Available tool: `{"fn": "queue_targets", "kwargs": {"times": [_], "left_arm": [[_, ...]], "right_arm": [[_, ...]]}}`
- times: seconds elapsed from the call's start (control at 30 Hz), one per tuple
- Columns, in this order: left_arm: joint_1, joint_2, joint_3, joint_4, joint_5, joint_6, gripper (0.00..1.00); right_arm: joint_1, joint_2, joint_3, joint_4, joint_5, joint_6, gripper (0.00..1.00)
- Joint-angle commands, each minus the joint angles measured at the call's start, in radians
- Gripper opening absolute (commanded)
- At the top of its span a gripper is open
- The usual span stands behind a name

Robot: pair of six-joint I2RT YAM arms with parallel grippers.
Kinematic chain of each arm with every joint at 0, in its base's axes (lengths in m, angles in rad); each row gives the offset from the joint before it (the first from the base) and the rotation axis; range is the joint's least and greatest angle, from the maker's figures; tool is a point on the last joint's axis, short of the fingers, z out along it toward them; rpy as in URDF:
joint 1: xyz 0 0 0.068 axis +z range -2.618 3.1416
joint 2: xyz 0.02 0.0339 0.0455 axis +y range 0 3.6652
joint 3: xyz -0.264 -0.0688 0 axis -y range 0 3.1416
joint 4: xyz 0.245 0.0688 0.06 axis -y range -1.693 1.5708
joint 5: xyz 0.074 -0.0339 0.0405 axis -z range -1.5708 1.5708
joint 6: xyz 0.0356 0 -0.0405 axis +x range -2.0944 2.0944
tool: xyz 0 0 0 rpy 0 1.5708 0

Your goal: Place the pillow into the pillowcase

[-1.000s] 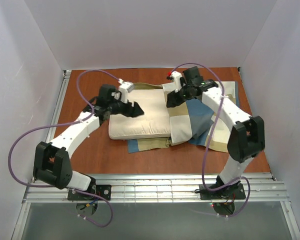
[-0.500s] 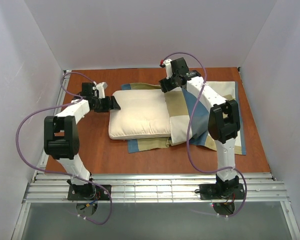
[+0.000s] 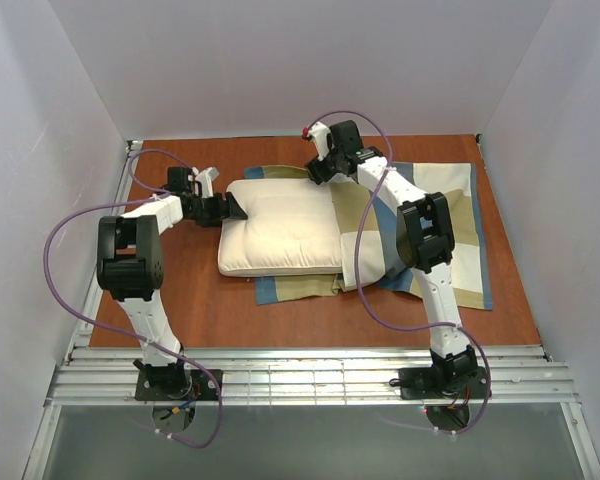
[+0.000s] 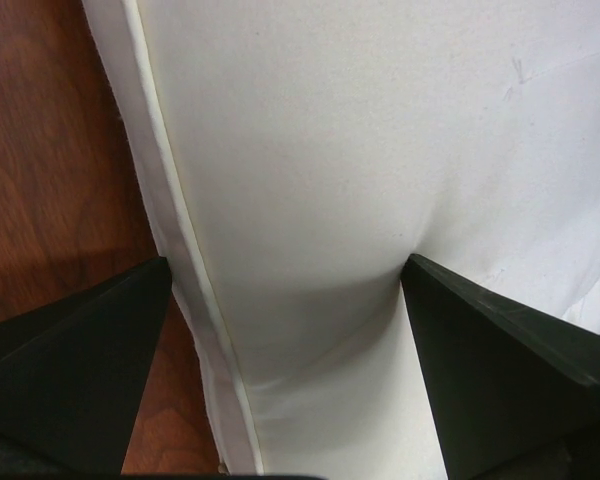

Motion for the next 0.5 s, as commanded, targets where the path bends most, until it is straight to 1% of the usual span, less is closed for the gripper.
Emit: {"fn": "queue_targets", "kwargs": {"times": [0.0,0.03,0.1,0.13,0.17,0.2,0.23,0.3,0.33,0.37,0.4,0.43,0.47], "left_arm": [[-0.007,0.026,0.025,0.020,0.018,0.014,0.89],[-0.007,0.028,0.025,0.021,0.028,0.015,0.88],[-0.007,0.040,0.025,0.024,0.034,0.015,0.88],[-0.009,0.046,0.021,0.026,0.049,0.010,0.88],[-0.007,0.051,0.021,0.029,0.058,0.009,0.88],[-0.009,0.060,0.018,0.035,0.067,0.006,0.89],[-0.007,0.063,0.014,0.056,0.077,0.003,0.88],[-0.009,0.072,0.014,0.090,0.129,-0.008,0.80],[-0.009,0.076,0.016,0.099,0.152,-0.011,0.69],[-0.012,0.083,0.028,0.104,0.193,-0.014,0.46],[-0.016,0.085,0.036,0.110,0.218,-0.022,0.34],[-0.022,0.083,0.042,0.113,0.239,-0.019,0.26],[-0.039,0.074,0.050,0.118,0.258,-0.014,0.19]], "right_arm": [[-0.001,0.052,0.060,0.026,-0.034,-0.074,0.82],[0.000,0.072,0.067,0.024,-0.035,-0.082,0.81],[-0.004,0.086,0.069,0.012,-0.055,-0.108,0.73],[-0.004,0.089,0.067,0.008,-0.080,-0.109,0.63],[-0.012,0.089,0.070,0.006,-0.107,-0.105,0.48],[-0.018,0.085,0.073,0.003,-0.138,-0.076,0.04],[-0.021,0.074,0.080,0.004,-0.175,-0.047,0.01],[-0.027,0.051,0.096,0.000,-0.234,0.001,0.01],[-0.026,0.010,0.096,0.000,-0.291,0.019,0.01],[-0.026,-0.012,0.098,0.003,-0.328,0.041,0.01],[-0.023,-0.035,0.096,0.007,-0.363,0.092,0.01],[-0.020,-0.079,0.095,0.012,-0.421,0.111,0.01],[-0.006,-0.101,0.092,0.015,-0.443,0.127,0.01]]}}
